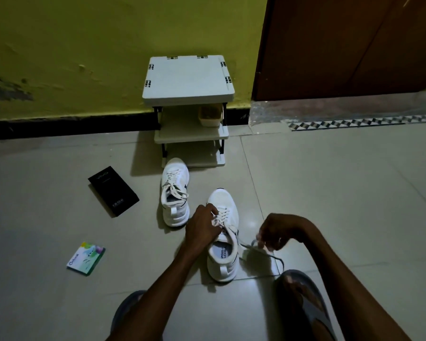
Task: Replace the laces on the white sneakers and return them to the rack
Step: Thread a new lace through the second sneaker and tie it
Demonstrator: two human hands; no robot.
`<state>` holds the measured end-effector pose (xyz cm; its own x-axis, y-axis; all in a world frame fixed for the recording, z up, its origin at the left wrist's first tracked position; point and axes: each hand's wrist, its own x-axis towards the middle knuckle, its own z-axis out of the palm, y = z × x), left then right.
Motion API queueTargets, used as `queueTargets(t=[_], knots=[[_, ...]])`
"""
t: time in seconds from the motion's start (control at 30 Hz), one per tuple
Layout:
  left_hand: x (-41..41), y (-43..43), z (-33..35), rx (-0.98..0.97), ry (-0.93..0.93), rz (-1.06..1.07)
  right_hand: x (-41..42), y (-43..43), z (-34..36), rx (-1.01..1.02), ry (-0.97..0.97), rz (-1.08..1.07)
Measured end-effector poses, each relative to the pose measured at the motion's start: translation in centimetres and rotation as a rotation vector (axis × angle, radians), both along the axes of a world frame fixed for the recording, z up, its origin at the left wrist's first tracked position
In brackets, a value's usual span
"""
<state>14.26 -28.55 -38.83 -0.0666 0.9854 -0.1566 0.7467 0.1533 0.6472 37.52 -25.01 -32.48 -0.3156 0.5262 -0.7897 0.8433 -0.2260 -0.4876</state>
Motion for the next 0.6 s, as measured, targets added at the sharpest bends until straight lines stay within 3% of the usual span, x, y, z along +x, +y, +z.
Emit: queueTargets(t=[0.07, 0.2, 0.4, 0.5, 0.6], knots=[[0.4, -0.1, -0.2, -0.001, 0.018, -0.010, -0.3, -0.5, -0.7, -0.095, -0.266, 0.125], [0.9, -0.4, -0.3, 0.045, 0.040, 0.031, -1.0, -1.1, -1.3, -0.226, -0.337, -0.013], [1.1, -1.0, -0.3, 0.120, 0.014, 0.091, -3.7, 0.5, -1.8, 0.407, -0.504, 0.002], [1.1, -1.2, -0.4, 0.145, 0.017, 0.096, -5.2, 0.5, -3.3, 0.659, -0.399, -0.036], [1.0, -1.2, -0.4, 0.140, 0.012, 0.100, -6.6, 0.1, -4.6, 0.537, -0.077, -0.154]])
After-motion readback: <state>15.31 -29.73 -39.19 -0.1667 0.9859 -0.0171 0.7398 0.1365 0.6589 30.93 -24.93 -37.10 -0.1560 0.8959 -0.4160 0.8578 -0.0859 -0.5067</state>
